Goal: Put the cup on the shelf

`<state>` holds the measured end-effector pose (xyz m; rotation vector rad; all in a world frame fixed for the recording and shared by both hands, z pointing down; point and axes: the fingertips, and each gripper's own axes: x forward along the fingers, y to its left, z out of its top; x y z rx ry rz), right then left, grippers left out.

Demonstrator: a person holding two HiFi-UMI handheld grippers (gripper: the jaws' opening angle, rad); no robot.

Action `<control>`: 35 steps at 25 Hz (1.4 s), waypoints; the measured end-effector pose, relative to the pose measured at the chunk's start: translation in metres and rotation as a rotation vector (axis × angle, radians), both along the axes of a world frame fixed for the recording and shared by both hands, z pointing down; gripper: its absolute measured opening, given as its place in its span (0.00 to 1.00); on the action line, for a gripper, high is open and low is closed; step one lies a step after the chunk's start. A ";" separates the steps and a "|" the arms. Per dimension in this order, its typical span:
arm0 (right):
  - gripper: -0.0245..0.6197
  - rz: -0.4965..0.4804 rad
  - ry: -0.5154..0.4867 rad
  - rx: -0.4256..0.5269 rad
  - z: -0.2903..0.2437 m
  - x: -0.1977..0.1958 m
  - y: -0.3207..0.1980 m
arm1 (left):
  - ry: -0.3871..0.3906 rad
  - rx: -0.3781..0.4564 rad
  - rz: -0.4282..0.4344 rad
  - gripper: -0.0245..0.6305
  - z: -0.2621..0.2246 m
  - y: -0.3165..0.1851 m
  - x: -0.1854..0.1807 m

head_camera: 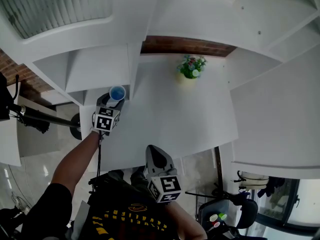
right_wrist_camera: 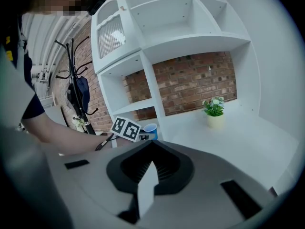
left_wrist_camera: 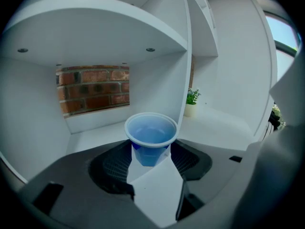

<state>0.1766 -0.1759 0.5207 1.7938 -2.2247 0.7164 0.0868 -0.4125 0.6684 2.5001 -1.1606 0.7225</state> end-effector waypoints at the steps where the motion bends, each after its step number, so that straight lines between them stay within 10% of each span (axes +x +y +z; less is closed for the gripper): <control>1: 0.03 0.001 0.001 -0.004 0.002 -0.001 0.002 | 0.000 -0.007 -0.001 0.43 0.003 -0.001 0.001; 35: 0.03 -0.042 -0.021 -0.058 0.027 -0.023 -0.011 | 0.011 -0.133 -0.051 0.44 0.041 -0.020 -0.023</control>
